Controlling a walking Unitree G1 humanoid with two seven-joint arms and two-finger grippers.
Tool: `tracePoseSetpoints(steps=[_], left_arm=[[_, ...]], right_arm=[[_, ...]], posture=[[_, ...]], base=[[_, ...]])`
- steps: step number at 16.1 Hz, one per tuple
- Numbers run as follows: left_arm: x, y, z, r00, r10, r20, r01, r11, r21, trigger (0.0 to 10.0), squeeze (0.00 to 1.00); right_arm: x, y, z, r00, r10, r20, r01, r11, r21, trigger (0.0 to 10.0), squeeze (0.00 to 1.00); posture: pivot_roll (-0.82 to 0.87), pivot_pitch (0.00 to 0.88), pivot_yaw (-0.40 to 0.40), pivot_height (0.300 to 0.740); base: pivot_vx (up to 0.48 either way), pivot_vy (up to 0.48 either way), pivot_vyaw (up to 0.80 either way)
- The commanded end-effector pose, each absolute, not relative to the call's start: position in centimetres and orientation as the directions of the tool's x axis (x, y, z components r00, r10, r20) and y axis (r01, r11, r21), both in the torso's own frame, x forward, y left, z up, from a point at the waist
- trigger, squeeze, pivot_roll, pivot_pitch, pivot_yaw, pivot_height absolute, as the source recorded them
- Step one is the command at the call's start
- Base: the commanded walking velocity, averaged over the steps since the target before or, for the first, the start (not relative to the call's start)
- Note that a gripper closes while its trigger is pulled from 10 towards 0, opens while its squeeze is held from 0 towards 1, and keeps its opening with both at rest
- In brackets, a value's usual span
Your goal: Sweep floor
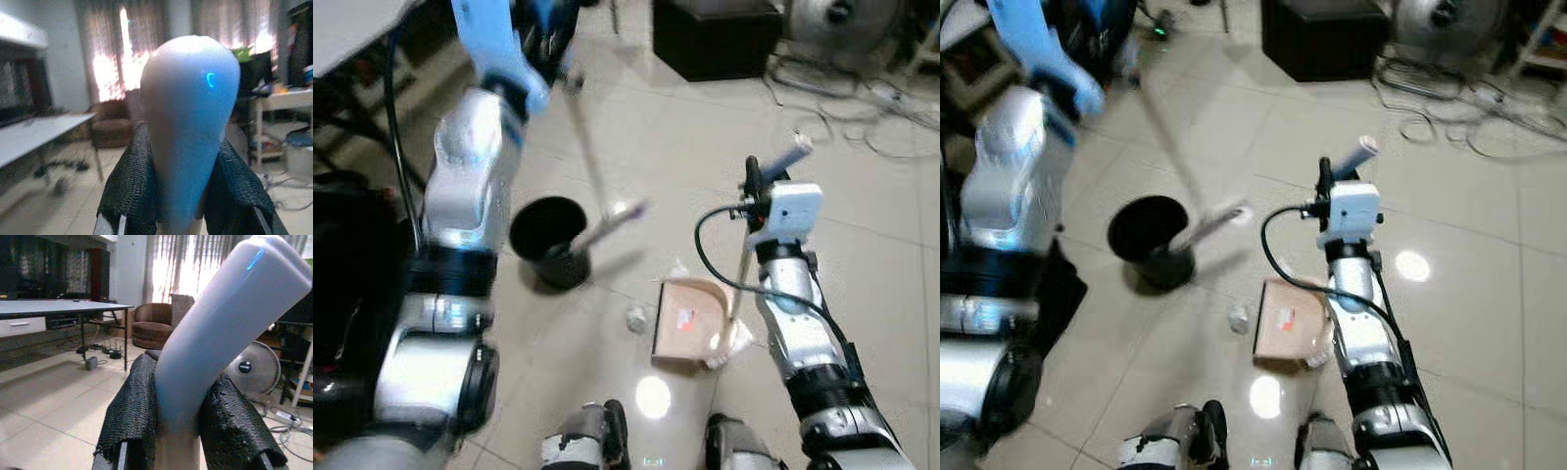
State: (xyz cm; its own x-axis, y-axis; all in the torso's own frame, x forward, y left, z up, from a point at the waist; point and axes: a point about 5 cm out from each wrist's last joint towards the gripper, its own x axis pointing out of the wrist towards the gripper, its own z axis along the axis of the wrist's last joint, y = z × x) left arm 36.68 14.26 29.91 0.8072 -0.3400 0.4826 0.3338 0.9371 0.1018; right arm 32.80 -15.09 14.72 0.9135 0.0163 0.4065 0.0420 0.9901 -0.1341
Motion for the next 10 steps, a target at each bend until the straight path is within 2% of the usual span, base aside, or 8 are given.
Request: tracePoseSetpoints(steps=[1,5,6,10], left_arm=[[36.3,13.5,28.8,0.801,-0.353,0.485,0.347,0.932,0.106,10.0,0.0],[34.8,13.1,25.8,0.831,-0.326,0.451,0.29,0.945,0.149,10.0,0.0],[34.2,13.4,24.4,0.871,-0.299,0.39,0.27,0.954,0.128,10.0,0.0],[32.5,13.4,21.1,0.912,-0.287,0.294,0.244,0.954,0.174,10.0,0.0]], right_arm=[[32.5,-15.2,16.0,0.892,0.031,0.451,0.041,0.988,-0.149,10.0,0.0],[31.7,-16.0,17.3,0.898,0.031,0.438,0.057,0.981,-0.187,10.0,0.0],[31.1,-16.3,18.4,0.904,0.023,0.427,0.054,0.985,-0.166,10.0,0.0],[29.6,-17.2,19.4,0.922,0.029,0.387,0.051,0.979,-0.196,10.0,0.0]], posture=[[0.0,0.118,0.087,0.74],[-0.01,0.122,0.094,0.74],[-0.01,0.123,0.098,0.74],[-0.03,0.123,0.101,0.74]], base=[[0.0,0.0,0.0],[0.0,0.0,0.0],[0.0,0.0,0.0],[0.0,0.0,0.0]])
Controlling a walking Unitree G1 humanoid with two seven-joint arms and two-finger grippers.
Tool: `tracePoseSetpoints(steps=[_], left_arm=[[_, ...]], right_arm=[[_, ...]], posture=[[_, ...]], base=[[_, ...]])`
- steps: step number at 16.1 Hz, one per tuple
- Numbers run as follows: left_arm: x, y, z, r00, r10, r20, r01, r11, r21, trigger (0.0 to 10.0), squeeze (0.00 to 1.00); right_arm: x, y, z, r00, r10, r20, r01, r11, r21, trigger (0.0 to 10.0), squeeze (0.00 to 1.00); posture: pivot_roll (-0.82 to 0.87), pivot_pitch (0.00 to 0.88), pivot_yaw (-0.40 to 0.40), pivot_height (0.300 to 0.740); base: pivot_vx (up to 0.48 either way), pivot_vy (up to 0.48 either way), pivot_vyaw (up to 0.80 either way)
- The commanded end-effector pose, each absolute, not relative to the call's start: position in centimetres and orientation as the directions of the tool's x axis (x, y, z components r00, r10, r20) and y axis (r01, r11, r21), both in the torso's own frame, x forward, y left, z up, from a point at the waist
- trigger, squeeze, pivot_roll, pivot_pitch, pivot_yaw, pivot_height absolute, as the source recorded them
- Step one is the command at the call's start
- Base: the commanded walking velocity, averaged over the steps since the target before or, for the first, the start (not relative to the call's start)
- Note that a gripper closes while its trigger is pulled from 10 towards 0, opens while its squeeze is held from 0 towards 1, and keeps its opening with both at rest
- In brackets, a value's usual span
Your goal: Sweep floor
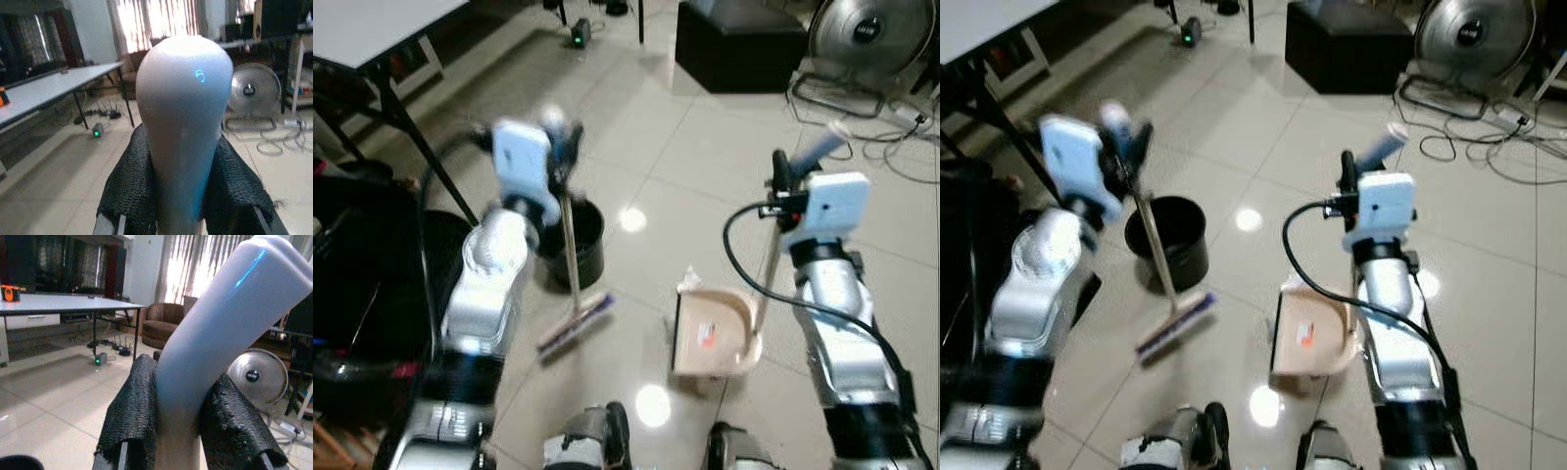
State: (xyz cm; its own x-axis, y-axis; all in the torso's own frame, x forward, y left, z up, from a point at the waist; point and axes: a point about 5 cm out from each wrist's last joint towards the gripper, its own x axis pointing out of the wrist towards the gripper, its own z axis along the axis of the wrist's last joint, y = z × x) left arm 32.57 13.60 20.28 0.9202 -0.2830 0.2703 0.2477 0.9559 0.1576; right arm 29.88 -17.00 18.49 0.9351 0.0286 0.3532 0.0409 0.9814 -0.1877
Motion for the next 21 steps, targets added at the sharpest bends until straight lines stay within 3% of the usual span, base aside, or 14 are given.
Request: tracePoseSetpoints(steps=[1,6,19,21], left_arm=[[32.1,13.2,20.5,0.914,-0.293,0.281,0.249,0.951,0.181,10.0,0.0],[30.9,12.1,19.7,0.918,-0.298,0.261,0.263,0.951,0.161,10.0,0.0],[30.1,11.3,19.0,0.923,-0.319,0.215,0.301,0.947,0.112,10.0,0.0],[30.1,11.1,18.9,0.922,-0.325,0.213,0.308,0.945,0.108,10.0,0.0]], right_arm=[[29.5,-17.2,19.5,0.927,0.035,0.372,0.045,0.978,-0.202,10.0,0.0],[28.3,-17.3,20.0,0.945,0.029,0.327,0.042,0.977,-0.209,10.0,0.0],[26.9,-18.0,20.0,0.961,-0.034,0.273,0.075,0.987,-0.139,10.0,0.0],[26.8,-18.2,20.0,0.961,-0.048,0.271,0.084,0.989,-0.122,10.0,0.0]], posture=[[-0.03,0.124,0.101,0.74],[-0.04,0.129,0.099,0.74],[-0.04,0.129,0.107,0.74],[-0.05,0.123,0.112,0.74]], base=[[0.0,0.0,0.0],[0.117,0.0,0.0],[0.35,0.0,0.0],[0.36,0.0,-0.8]])
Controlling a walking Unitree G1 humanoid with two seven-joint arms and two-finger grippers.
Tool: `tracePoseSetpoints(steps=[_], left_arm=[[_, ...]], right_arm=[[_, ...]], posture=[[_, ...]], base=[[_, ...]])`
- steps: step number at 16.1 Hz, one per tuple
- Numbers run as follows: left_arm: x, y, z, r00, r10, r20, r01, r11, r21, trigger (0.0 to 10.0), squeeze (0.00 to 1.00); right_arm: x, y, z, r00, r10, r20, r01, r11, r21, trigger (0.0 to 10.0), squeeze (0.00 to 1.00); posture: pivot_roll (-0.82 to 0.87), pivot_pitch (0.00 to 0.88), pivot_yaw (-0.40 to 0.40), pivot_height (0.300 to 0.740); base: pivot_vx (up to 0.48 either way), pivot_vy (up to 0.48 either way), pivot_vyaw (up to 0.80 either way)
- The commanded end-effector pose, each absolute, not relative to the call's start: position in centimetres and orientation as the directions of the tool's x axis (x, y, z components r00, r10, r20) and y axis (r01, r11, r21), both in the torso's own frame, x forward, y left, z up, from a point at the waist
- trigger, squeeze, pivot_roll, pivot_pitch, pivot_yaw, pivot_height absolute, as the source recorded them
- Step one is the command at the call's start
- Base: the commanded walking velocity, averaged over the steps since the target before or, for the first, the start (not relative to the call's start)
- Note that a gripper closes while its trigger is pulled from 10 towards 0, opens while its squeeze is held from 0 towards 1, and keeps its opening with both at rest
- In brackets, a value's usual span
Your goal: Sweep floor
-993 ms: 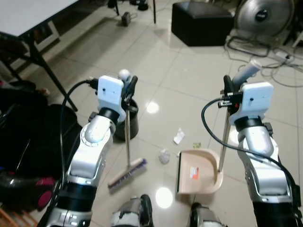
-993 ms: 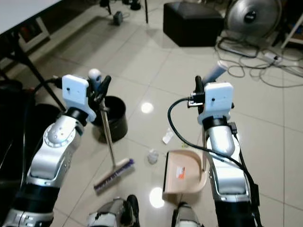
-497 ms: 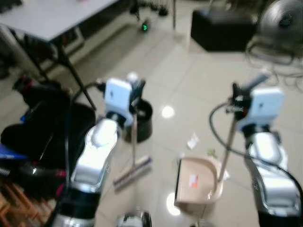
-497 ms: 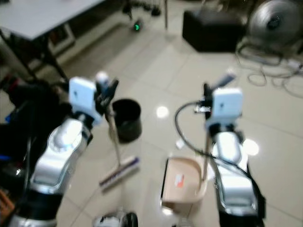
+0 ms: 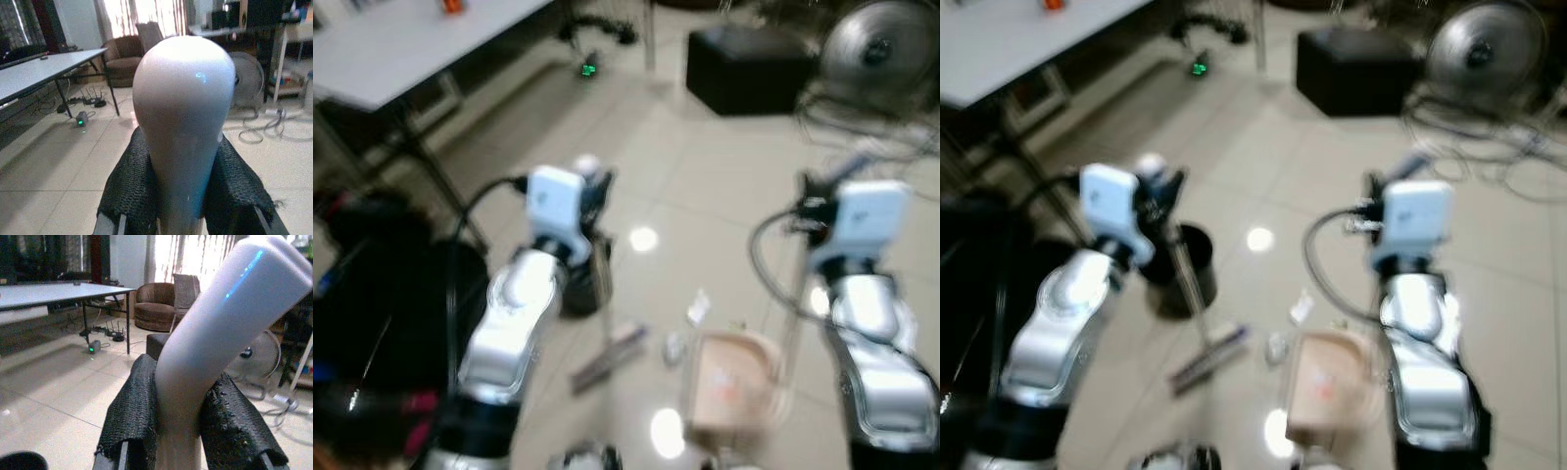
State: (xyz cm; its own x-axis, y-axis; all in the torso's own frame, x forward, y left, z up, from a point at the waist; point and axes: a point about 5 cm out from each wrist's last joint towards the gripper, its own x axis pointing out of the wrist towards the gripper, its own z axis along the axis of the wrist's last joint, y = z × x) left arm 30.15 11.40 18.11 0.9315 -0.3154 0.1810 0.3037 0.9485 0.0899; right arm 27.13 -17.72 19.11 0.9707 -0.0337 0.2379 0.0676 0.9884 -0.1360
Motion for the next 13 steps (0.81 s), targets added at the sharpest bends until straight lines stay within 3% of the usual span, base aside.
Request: tracePoseSetpoints(steps=[1,2,9,13], left_arm=[[30.2,11.0,18.9,0.921,-0.328,0.213,0.312,0.944,0.106,10.0,0.0],[30.2,10.9,18.9,0.92,-0.329,0.212,0.314,0.944,0.104,10.0,0.0],[30.3,11.0,18.5,0.929,-0.307,0.205,0.296,0.952,0.083,10.0,0.0],[30.4,11.4,17.3,0.944,-0.268,0.191,0.264,0.963,0.049,10.0,0.0]], right_arm=[[26.8,-18.3,19.9,0.961,-0.053,0.271,0.088,0.989,-0.12,10.0,0.0],[26.7,-18.3,19.9,0.961,-0.056,0.272,0.092,0.988,-0.122,10.0,0.0],[27.3,-17.9,19.0,0.966,-0.039,0.254,0.076,0.987,-0.139,10.0,0.0],[28.7,-17.9,18.7,0.958,-0.007,0.286,0.057,0.984,-0.167,10.0,0.0]], posture=[[-0.05,0.123,0.112,0.74],[-0.05,0.12,0.113,0.74],[-0.05,0.108,0.096,0.74],[-0.03,0.136,0.077,0.74]], base=[[0.36,0.0,-0.8],[0.356,0.0,-0.8],[0.357,0.0,0.0],[0.0,0.0,0.0]])
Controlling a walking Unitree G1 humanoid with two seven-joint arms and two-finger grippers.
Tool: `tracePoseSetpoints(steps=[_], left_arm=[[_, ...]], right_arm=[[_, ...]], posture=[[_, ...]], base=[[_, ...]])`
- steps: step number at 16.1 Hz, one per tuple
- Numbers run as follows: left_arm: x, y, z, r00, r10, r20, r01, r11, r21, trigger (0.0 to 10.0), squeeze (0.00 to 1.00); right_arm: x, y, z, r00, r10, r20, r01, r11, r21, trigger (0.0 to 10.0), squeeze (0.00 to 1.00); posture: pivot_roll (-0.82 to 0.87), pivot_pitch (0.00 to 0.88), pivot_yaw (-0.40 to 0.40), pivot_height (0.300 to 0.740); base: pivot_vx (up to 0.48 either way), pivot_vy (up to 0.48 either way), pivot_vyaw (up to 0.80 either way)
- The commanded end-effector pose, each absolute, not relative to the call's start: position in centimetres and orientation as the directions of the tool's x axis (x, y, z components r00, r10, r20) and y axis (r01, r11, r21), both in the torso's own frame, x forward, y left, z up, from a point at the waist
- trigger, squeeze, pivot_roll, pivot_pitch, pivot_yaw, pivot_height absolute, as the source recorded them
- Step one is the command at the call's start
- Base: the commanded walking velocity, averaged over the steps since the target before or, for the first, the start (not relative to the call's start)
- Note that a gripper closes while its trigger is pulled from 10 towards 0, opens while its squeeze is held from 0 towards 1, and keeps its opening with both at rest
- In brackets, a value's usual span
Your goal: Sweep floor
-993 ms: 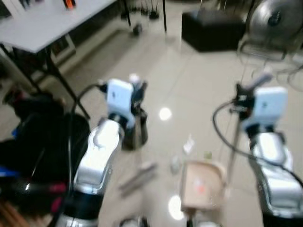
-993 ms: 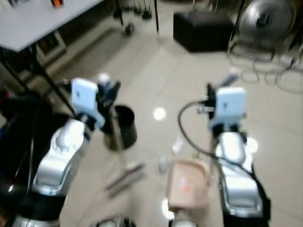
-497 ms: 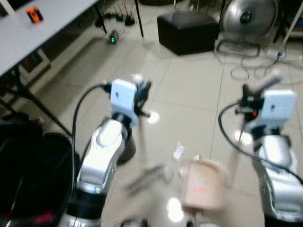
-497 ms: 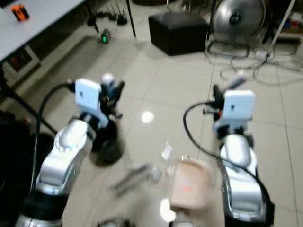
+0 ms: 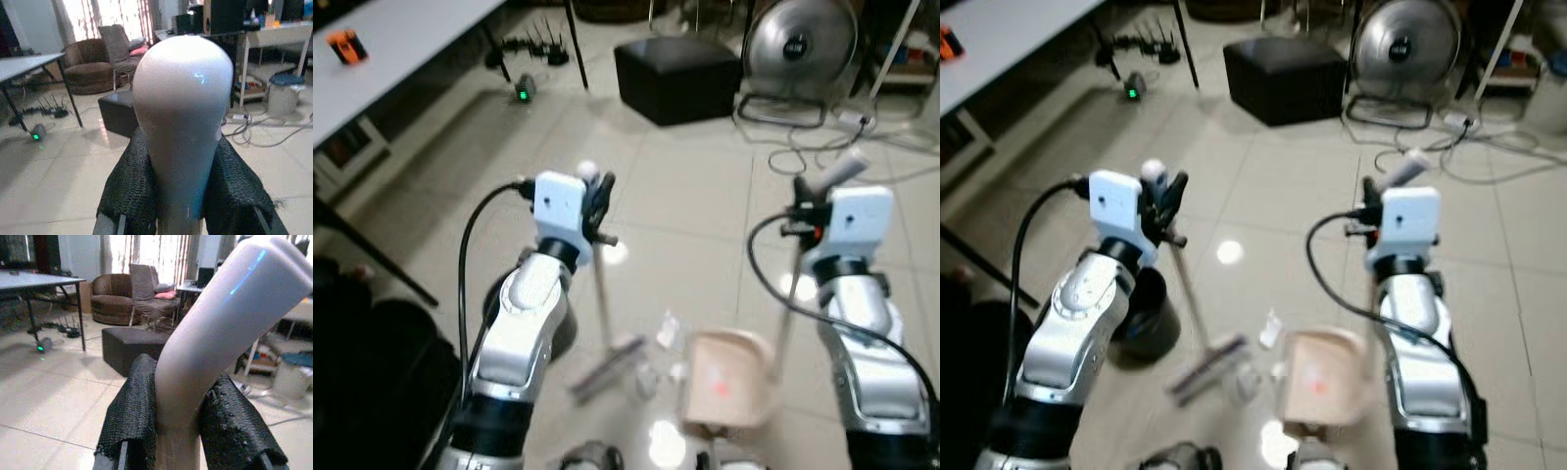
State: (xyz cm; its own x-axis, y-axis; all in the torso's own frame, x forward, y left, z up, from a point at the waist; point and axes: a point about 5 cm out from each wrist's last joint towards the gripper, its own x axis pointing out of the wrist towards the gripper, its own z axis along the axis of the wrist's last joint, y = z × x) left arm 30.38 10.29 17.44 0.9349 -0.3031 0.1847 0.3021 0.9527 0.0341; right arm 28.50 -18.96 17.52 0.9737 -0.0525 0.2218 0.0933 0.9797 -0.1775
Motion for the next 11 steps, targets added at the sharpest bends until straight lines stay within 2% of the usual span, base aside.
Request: tracePoseSetpoints(steps=[1,2,4,8,11], left_arm=[[30.4,11.3,17.2,0.942,-0.269,0.201,0.262,0.963,0.059,10.0,0.0],[30.6,10.9,16.7,0.938,-0.277,0.208,0.265,0.961,0.085,10.0,0.0],[31.3,10.4,16.2,0.947,-0.246,0.205,0.24,0.969,0.054,10.0,0.0],[31.7,10.5,16.1,0.955,-0.144,0.26,0.137,0.989,0.045,10.0,0.0],[32.2,10.2,16.3,0.945,-0.129,0.301,0.121,0.992,0.045,10.0,0.0]], right_arm=[[29.0,-17.9,18.5,0.956,-0.009,0.293,0.056,0.987,-0.151,10.0,0.0],[29.6,-18.0,18.0,0.954,-0.012,0.299,0.052,0.991,-0.127,10.0,0.0],[30.5,-18.0,17.2,0.954,-0.002,0.299,0.043,0.991,-0.13,10.0,0.0],[31.5,-16.7,16.4,0.947,0.064,0.316,0.006,0.976,-0.216,10.0,0.0],[32.2,-15.9,16.3,0.932,0.114,0.344,-0.025,0.967,-0.253,10.0,0.0]], posture=[[-0.01,0.151,0.073,0.74],[0.0,0.169,0.072,0.74],[0.01,0.197,0.077,0.74],[0.02,0.282,0.088,0.74],[0.05,0.345,0.084,0.74]], base=[[0.0,0.0,0.0],[0.0,0.0,0.0],[0.0,0.0,0.0],[0.0,0.0,0.0],[0.0,0.0,0.0]])
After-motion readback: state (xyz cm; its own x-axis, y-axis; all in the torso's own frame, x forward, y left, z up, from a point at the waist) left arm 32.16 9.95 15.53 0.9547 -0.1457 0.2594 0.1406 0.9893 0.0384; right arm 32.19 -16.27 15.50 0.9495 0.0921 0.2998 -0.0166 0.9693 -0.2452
